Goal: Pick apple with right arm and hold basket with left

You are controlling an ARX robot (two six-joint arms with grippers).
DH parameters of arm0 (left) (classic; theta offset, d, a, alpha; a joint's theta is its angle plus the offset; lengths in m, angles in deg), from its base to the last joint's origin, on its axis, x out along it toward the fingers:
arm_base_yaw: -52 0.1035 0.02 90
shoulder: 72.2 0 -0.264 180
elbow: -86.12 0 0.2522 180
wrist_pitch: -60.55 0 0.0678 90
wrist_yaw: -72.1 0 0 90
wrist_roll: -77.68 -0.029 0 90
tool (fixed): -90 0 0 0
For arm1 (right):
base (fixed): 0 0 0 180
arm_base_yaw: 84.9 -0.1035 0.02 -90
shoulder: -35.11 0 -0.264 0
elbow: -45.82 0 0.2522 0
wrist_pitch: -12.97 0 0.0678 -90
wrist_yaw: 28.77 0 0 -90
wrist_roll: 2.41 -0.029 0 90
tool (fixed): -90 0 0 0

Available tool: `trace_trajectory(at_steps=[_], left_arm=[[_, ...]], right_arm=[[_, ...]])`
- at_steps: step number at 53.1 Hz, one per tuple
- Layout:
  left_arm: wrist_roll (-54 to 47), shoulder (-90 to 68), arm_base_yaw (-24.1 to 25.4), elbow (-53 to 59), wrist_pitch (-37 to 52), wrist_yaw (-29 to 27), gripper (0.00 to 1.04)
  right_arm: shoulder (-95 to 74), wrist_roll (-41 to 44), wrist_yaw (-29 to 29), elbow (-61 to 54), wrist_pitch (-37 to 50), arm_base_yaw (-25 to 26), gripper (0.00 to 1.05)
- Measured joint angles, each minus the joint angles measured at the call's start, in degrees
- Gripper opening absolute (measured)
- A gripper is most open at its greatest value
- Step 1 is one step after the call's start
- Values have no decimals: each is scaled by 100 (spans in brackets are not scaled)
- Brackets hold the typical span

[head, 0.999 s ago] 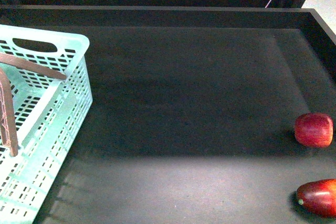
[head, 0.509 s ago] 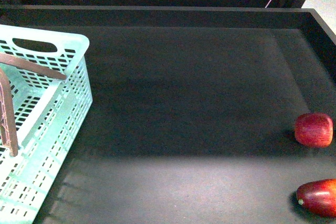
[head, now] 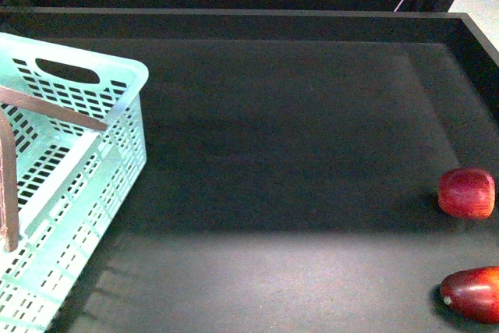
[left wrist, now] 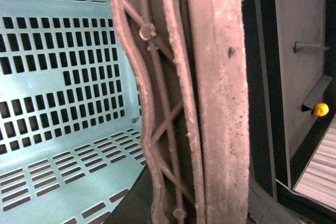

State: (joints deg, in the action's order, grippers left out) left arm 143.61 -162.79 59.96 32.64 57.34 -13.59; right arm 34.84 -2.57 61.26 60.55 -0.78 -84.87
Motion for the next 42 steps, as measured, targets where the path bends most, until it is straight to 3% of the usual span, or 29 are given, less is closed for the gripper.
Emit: trace_trajectory(at_steps=[9, 21, 31, 42], left_arm=[[-46, 634, -481, -7, -431, 0, 17], [-55, 1307, -1751, -374, -859, -219, 17], [-98, 1344, -3180, -841, -1156, -435, 17], [-96, 1342, -4028, -1174, -1187, -566, 17]], right_arm=[[0, 0, 0, 2, 0, 0, 96], [2, 0, 0, 0, 0, 0, 96], [2, 0, 0, 0, 0, 0, 96], [0, 0, 0, 0, 0, 0, 96]])
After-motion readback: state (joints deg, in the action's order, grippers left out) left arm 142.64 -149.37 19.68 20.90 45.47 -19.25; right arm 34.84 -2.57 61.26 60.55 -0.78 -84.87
